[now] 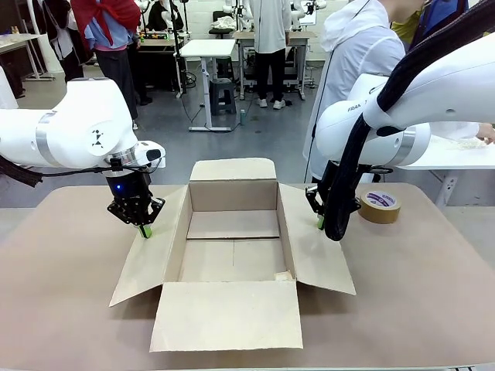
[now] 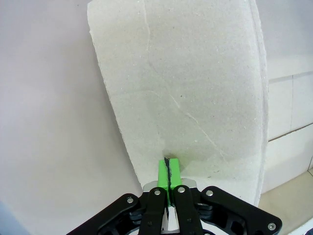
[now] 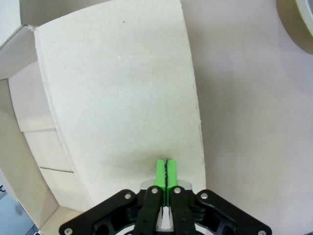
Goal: Wrap the clocks to prevent damage.
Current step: Once the human has placed the objects inside and stepped back, release both hands from the side flaps of the Package Box.
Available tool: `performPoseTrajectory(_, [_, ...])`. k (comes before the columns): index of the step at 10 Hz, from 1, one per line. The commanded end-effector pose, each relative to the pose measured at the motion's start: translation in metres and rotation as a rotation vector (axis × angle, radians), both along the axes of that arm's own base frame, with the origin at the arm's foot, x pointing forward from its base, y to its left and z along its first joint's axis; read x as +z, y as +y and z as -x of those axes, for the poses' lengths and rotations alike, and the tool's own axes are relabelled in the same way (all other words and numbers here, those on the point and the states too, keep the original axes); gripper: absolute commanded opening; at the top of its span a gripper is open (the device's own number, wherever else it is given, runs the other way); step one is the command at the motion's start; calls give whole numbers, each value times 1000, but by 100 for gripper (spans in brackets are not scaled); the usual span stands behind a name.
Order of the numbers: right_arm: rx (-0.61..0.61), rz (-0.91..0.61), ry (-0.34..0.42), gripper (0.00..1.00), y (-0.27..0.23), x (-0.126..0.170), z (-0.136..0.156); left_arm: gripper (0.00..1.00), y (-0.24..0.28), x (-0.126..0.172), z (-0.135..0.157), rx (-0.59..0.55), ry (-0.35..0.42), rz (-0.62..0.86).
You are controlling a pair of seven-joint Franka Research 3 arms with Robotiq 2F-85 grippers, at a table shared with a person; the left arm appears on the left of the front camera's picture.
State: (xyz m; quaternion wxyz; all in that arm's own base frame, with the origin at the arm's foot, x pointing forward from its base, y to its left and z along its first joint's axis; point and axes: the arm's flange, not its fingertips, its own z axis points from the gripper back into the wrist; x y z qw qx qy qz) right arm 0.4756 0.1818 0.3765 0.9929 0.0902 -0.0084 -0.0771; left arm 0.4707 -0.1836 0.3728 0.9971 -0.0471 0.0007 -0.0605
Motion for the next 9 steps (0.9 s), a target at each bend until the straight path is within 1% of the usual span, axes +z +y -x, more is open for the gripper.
performPoseTrajectory(1, [-14,25,2,0,1,-1,1,0,1,2,0,-4,3,-6])
performPoseTrajectory(9, [-14,25,2,0,1,-1,1,0,1,2,0,-4,3,-6])
